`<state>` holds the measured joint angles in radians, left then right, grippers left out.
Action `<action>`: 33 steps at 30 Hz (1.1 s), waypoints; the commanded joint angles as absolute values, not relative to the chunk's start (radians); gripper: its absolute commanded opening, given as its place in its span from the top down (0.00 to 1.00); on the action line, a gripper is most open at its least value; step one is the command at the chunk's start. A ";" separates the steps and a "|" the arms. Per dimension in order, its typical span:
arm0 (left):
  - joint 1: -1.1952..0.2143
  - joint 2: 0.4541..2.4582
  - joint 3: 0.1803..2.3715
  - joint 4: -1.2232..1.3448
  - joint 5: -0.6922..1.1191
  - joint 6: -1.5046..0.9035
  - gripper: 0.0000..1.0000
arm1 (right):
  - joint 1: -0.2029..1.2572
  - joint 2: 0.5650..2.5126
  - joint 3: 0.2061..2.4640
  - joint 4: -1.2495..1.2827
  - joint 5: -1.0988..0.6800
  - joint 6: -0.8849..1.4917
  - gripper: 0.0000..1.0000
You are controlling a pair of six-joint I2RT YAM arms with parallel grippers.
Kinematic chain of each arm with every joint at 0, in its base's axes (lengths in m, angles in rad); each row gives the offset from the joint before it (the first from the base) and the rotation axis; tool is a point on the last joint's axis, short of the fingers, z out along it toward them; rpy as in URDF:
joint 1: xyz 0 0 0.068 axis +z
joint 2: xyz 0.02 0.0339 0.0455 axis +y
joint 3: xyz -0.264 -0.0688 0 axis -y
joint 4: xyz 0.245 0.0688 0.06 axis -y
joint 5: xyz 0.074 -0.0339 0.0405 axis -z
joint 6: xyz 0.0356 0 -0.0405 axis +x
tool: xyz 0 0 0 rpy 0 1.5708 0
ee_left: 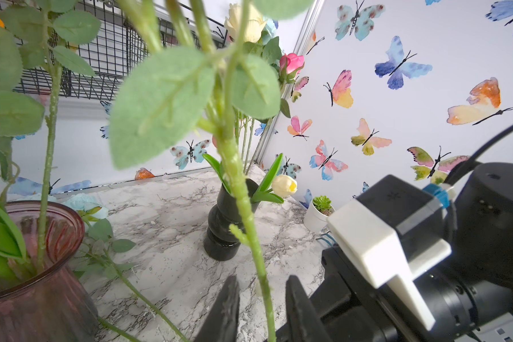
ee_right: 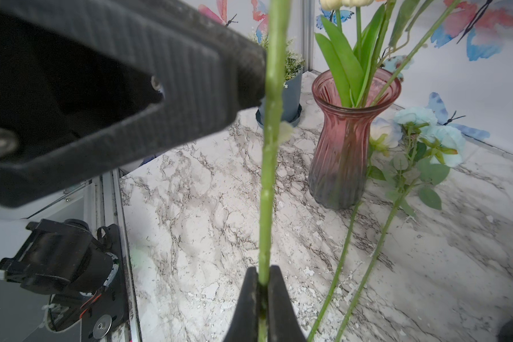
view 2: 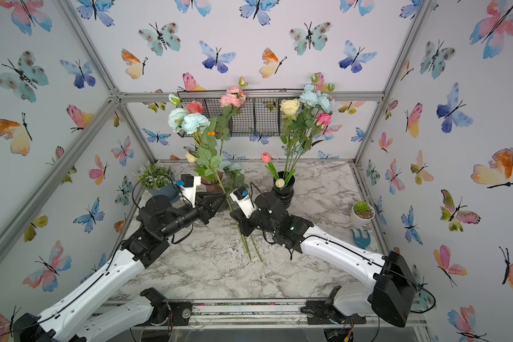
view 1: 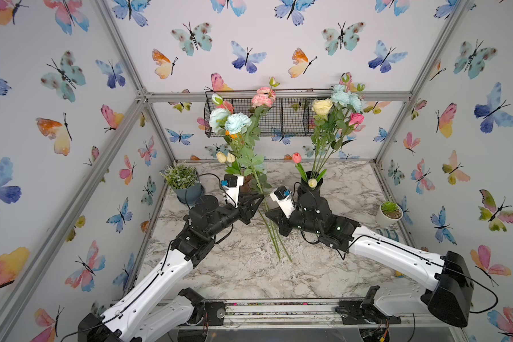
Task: Pick out blue flowers from the vase
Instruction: Place the flower at the center of the board.
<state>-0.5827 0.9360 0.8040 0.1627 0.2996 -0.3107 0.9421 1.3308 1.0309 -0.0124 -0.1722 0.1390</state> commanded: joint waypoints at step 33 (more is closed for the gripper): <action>-0.520 0.818 0.733 0.129 0.163 -0.271 0.52 | 0.942 1.021 0.739 -0.302 0.001 0.408 0.99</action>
<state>-0.5442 0.8238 0.7460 0.1055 0.1467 -0.2729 0.9421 1.0145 0.7532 -0.2863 -0.0212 0.3595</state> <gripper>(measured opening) 0.479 0.068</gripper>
